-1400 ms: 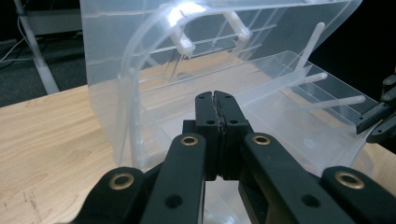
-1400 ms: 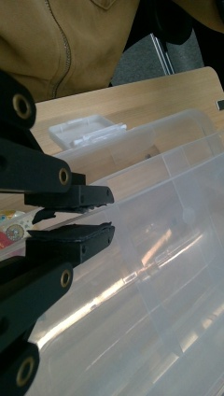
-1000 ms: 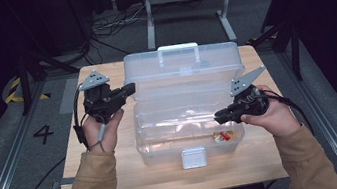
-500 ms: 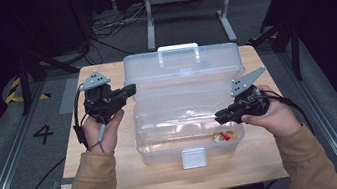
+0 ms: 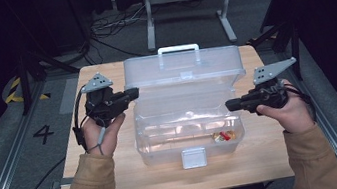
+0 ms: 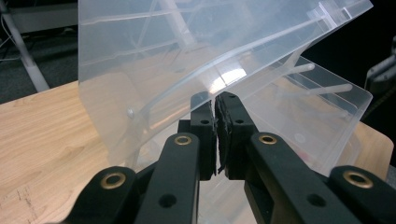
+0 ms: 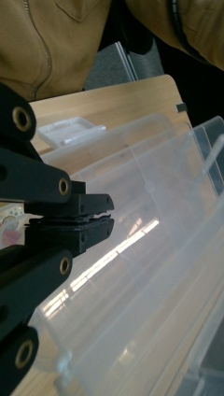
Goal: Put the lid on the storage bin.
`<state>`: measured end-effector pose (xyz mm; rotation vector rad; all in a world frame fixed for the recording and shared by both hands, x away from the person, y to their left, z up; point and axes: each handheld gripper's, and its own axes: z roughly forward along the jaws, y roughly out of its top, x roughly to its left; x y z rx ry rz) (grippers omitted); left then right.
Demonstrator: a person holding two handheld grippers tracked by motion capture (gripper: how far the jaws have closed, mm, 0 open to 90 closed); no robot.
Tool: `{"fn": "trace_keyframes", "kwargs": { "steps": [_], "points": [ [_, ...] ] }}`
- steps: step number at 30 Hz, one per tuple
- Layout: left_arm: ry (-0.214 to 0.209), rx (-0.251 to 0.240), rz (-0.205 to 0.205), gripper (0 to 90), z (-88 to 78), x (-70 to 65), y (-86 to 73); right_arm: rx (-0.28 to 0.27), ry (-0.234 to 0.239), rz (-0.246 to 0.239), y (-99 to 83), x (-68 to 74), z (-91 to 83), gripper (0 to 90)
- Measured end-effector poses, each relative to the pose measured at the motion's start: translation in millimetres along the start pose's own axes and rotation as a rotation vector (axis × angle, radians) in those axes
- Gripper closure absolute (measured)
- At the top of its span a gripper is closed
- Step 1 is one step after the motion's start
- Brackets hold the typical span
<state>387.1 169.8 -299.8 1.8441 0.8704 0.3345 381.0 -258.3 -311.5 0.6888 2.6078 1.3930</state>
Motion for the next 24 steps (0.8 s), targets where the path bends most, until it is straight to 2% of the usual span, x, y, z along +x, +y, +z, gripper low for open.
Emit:
{"fn": "trace_keyframes", "kwargs": {
  "steps": [2, 9, 24],
  "points": [
    [-0.012, 0.0, -0.013, 81.2, -0.6, 0.2, -0.8, -0.025, -0.014, 0.02, -1.6, -3.3, -5.3, 88.9],
    [-0.014, 0.047, -0.024, 81.6, -3.0, -3.4, -3.4, -0.11, -0.049, 0.129, -8.2, -15.1, -20.9, 89.7],
    [-0.044, 0.138, -0.019, 81.7, -7.1, -8.1, -9.0, -0.126, -0.055, 0.172, -11.9, -20.4, -25.3, 89.8]
  ]
}}
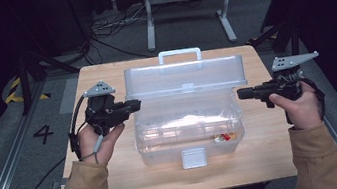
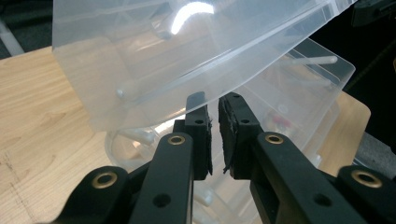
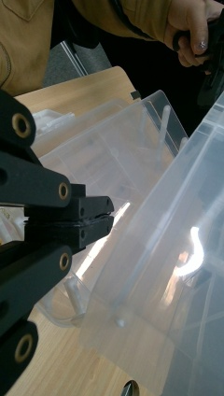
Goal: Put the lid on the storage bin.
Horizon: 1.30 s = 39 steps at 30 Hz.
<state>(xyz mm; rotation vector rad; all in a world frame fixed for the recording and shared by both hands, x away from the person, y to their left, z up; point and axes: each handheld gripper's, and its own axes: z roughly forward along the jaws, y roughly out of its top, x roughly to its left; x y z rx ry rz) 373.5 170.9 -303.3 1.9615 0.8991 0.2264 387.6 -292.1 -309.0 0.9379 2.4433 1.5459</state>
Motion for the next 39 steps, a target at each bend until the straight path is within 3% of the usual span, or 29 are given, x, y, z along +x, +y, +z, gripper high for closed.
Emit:
{"fn": "trace_keyframes", "kwargs": {
  "steps": [5, 24, 32, 39],
  "points": [
    [-0.008, 0.033, 0.004, 80.6, 0.6, -1.2, -1.2, 0.001, -0.001, 0.013, -0.9, -1.9, 0.3, 89.8],
    [-0.024, 0.084, 0.0, 79.7, 0.9, -2.3, -2.7, 0.045, 0.012, 0.028, -2.8, -3.2, 3.2, 89.4],
    [-0.032, 0.12, -0.004, 79.9, 2.4, -1.8, -3.1, 0.091, -0.018, 0.098, -5.4, -7.1, 0.1, 90.0],
    [-0.032, 0.166, -0.006, 80.0, 3.1, -4.5, -2.8, 0.127, -0.01, 0.106, -5.5, -5.1, 2.6, 90.0]
  ]
}}
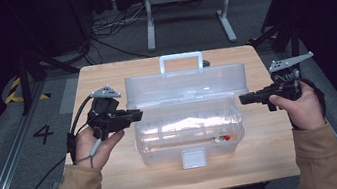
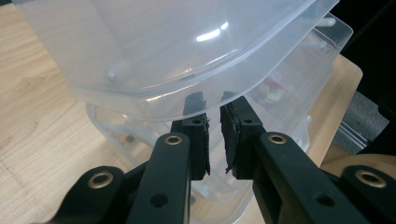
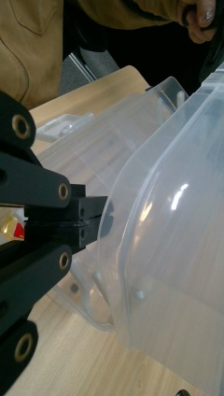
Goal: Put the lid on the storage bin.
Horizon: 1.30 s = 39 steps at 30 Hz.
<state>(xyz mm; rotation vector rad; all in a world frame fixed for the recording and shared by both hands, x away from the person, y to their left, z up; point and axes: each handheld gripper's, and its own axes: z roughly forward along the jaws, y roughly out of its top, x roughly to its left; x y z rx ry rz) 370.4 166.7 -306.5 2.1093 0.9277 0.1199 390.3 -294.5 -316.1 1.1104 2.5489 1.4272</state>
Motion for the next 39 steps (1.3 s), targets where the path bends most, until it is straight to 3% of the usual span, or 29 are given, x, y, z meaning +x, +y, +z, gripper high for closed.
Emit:
{"fn": "trace_keyframes", "kwargs": {
  "steps": [11, 39],
  "points": [
    [-0.009, 0.069, 0.0, 80.9, -2.3, -4.1, 1.2, 0.063, -0.027, -0.002, 0.3, 5.3, 4.5, 90.0],
    [-0.024, 0.186, 0.02, 81.5, -6.3, -9.1, -2.3, 0.2, -0.023, -0.02, -2.0, 11.9, 11.1, 89.3]
  ]
}}
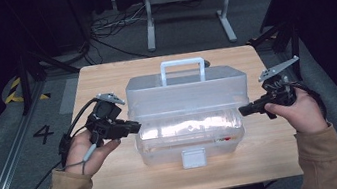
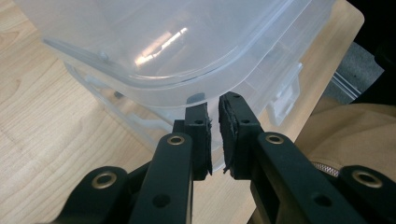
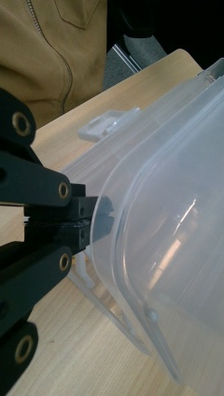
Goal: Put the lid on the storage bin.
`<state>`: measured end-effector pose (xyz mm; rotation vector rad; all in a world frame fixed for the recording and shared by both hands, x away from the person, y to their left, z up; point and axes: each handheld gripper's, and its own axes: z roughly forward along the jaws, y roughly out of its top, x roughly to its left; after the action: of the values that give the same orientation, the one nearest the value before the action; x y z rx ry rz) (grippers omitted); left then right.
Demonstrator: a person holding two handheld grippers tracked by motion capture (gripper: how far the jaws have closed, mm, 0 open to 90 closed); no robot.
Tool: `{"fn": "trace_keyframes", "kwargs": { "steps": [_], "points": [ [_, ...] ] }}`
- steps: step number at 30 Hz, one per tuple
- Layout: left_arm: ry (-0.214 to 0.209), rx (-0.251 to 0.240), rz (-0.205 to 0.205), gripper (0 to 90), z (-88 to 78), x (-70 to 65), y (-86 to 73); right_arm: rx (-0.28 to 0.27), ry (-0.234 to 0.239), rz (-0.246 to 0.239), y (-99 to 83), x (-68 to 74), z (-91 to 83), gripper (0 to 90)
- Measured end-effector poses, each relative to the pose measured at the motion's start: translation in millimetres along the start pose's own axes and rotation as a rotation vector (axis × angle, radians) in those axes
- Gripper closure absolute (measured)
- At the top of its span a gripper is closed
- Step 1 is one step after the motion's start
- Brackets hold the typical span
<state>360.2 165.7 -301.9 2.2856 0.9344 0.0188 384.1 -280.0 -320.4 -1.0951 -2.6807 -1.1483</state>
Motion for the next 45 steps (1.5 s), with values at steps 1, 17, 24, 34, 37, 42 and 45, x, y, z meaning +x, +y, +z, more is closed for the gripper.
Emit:
{"fn": "trace_keyframes", "kwargs": {
  "steps": [1, 17, 24, 34, 37, 42, 45],
  "points": [
    [-0.002, 0.004, 0.002, 81.5, 0.1, 0.2, 0.0, 0.006, -0.002, -0.001, 0.0, 0.4, 0.2, 89.4],
    [-0.008, 0.065, 0.027, 81.5, 1.6, -0.3, -2.0, 0.076, -0.017, -0.022, -0.9, 4.6, 3.5, 89.4],
    [-0.012, 0.089, 0.04, 80.9, 3.1, -1.4, -2.9, 0.108, -0.025, -0.029, -1.7, 4.5, 6.2, 89.0],
    [-0.013, 0.125, 0.054, 80.7, 6.2, -1.9, -3.8, 0.144, -0.023, -0.034, -2.7, 5.1, 8.5, 88.7],
    [-0.019, 0.136, 0.059, 80.7, 7.2, -1.9, -3.9, 0.154, -0.023, -0.04, -3.0, 5.3, 9.6, 88.7],
    [-0.02, 0.15, 0.064, 80.8, 8.9, -2.2, -4.4, 0.171, -0.02, -0.045, -3.5, 5.2, 10.9, 88.8],
    [-0.026, 0.159, 0.065, 80.8, 10.0, -1.9, -4.8, 0.182, -0.02, -0.045, -3.6, 5.5, 11.9, 88.7]
  ]
}}
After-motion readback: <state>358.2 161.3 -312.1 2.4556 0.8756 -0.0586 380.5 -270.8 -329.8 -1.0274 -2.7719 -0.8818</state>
